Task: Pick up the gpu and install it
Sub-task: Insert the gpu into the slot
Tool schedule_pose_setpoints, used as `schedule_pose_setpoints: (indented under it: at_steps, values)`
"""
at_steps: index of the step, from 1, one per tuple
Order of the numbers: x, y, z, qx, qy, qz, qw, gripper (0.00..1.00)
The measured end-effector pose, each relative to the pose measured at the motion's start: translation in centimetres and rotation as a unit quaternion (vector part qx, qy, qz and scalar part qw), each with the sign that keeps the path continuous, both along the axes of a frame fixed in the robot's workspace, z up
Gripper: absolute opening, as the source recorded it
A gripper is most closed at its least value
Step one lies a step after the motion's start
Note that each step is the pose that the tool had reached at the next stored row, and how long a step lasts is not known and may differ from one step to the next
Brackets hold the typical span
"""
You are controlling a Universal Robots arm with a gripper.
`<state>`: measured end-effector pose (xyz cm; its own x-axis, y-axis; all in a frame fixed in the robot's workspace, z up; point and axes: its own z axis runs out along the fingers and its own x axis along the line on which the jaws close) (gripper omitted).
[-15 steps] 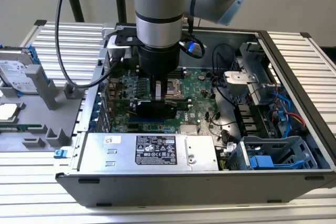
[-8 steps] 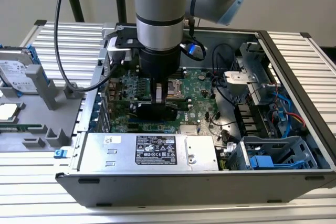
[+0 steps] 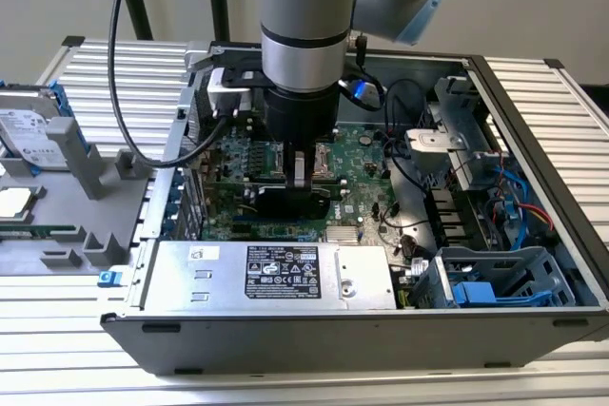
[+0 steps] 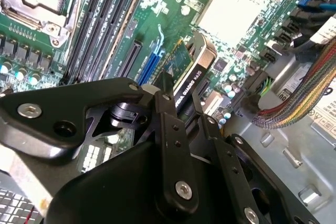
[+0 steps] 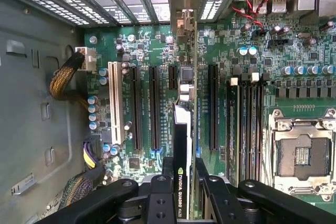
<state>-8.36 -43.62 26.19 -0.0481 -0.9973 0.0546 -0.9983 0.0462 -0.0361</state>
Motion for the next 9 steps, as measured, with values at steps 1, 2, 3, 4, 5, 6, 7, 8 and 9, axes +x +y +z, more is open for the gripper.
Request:
schedule_pose_setpoints:
  at_steps: [1, 2, 3, 4, 5, 6, 7, 8, 9]
  values:
    - [0.00, 0.00, 0.00, 0.0000, 0.0000, 0.000, 1.0000, 0.00]
    - [-0.04, 0.03, 0.00, 0.0000, 0.0000, 0.000, 1.0000, 0.00]
    - [-0.06, 0.07, 0.00, 0.0000, 0.0000, 0.000, 1.0000, 0.00]
    - [-0.09, 0.10, 0.00, 0.0000, 0.0000, 0.000, 1.0000, 0.00]
    - [-0.13, 0.16, 0.00, 0.0000, 0.0000, 0.000, 1.0000, 0.00]
    - [-0.20, 0.20, 0.00, 0.0000, 0.0000, 0.000, 1.0000, 0.00]
    - [-0.30, 0.23, -0.01, 0.0000, 0.0000, 0.000, 1.0000, 0.00]
    - [-0.40, 0.29, -0.02, 0.0001, 0.0000, 0.000, 1.0000, 0.00]
    - [-0.49, 0.32, -0.02, 0.0000, 0.0000, 0.000, 1.0000, 0.00]
